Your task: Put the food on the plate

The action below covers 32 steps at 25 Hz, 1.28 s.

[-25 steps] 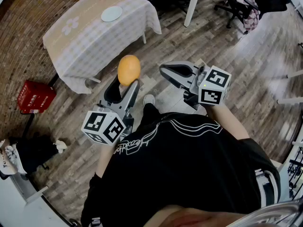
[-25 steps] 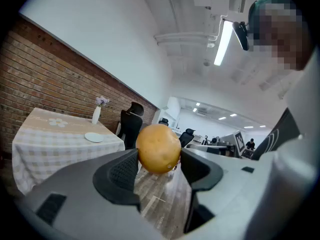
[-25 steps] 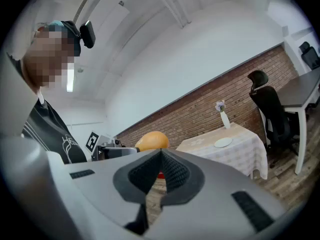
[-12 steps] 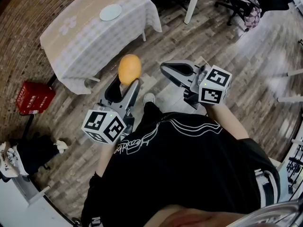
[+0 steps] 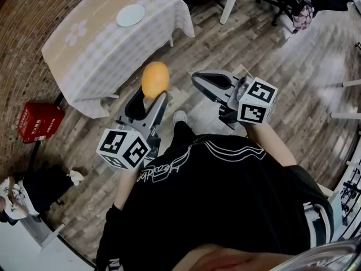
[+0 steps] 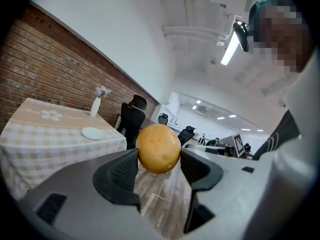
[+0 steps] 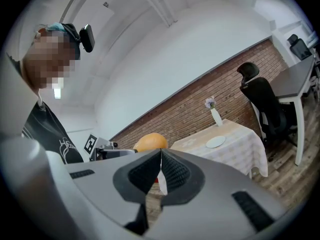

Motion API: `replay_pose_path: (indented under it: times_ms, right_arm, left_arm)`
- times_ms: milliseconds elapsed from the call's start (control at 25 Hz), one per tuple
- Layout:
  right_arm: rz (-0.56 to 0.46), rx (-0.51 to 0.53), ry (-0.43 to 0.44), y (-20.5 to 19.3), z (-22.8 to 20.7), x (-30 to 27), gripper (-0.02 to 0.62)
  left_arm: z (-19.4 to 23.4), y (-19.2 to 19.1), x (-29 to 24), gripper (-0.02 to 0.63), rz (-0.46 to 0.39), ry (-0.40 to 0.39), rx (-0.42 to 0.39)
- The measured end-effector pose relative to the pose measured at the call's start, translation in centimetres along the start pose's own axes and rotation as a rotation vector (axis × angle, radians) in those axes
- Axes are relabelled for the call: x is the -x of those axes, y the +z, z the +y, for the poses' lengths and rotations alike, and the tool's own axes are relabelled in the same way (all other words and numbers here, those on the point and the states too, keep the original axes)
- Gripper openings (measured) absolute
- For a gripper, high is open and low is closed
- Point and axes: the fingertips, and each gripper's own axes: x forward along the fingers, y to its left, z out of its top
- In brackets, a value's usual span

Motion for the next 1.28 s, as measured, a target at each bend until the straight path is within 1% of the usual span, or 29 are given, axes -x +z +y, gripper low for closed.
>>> replay_pose_path:
  times_ms: [200, 400, 600, 840, 1080, 1280]
  right_arm:
    - [0.015, -0.013, -0.015, 0.6, -2.3, -2.5, -0.003]
    - [0.014, -0.005, -0.035, 2.5, -4.6, -5.7, -0.003]
    - [0.02, 0.003, -0.044, 4.0, -6.2, -9.4, -0.003]
    - [0.019, 0.024, -0.046, 6.0, -7.2, -13.4, -0.003]
    - [0.01, 0.056, -0.046, 7.7, -7.4, -16.1, -0.003]
    - [0.008, 0.054, -0.052, 8.4, -7.9, -16.7, -0.003]
  left_arm:
    - [2.9, 1.3, -2.1, 0.259, 0.007, -0.015, 0.008]
    - [6.7, 3.9, -3.9, 0.259, 0.0, -0.024, 0.009]
    - [10.4, 6.7, -4.8, 0.259, -0.012, -0.028, 0.003]
    - [14.3, 9.1, -5.0, 0.261, -0.024, -0.023, -0.004]
    - [17.0, 11.1, -4.9, 0.259, -0.05, -0.02, -0.022]
    - [17.9, 11.7, -5.3, 0.261, -0.057, -0.018, -0.014]
